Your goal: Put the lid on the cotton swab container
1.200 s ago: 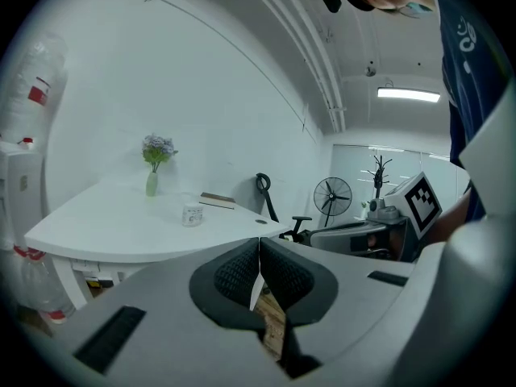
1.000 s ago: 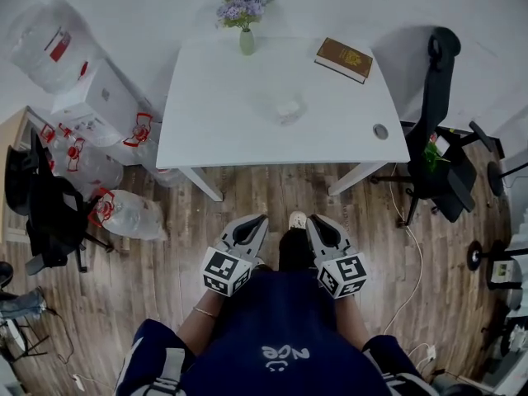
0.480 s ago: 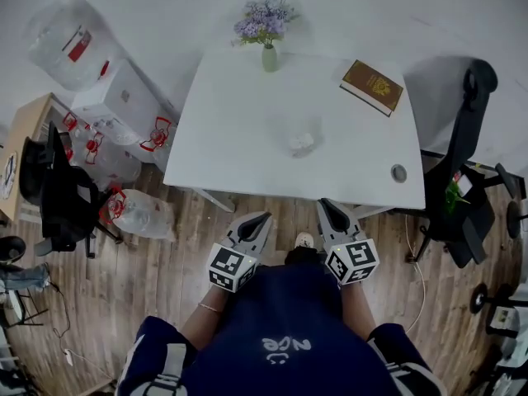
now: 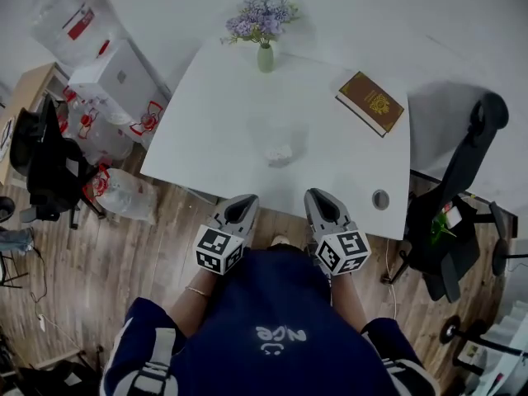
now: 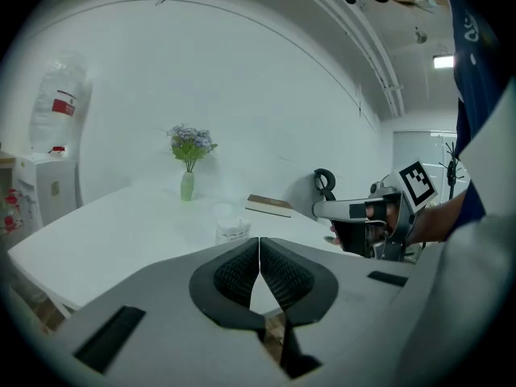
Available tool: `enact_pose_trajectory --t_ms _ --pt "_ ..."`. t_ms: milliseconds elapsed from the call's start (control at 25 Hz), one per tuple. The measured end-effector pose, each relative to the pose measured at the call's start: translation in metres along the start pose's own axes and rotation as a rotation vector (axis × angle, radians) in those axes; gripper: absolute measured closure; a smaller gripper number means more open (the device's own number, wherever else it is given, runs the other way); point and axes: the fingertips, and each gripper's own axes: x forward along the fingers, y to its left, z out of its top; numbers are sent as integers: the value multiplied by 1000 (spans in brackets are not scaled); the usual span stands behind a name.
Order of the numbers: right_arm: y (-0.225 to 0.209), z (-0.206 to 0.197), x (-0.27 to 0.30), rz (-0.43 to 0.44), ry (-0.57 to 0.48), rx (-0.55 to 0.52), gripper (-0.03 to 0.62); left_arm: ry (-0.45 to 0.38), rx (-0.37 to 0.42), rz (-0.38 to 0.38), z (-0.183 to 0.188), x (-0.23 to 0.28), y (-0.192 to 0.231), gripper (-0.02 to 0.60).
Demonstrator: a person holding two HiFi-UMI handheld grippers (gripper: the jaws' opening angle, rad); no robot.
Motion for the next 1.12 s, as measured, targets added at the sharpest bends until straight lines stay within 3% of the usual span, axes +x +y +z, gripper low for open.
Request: enact_pose_trajectory --t_ms 360,560,800,840,960,1120 --pt "-28 7 24 62 38 29 536 29 -1 42 -1 34 6 560" --pt "-33 9 42 74 73 20 536 11 -57 54 4 53 31 558" --pt "-58 18 59 25 86 35 536 58 -3 -4 13 79 56 554" --pt "-64 21 64 16 82 38 536 73 7 -20 12 83 60 541" --pt "-77 27 79 -3 93 30 536 130 29 -81 4 92 65 401" --pt "-87 33 102 6 131 7 536 161 89 -118 -3 101 74 379"
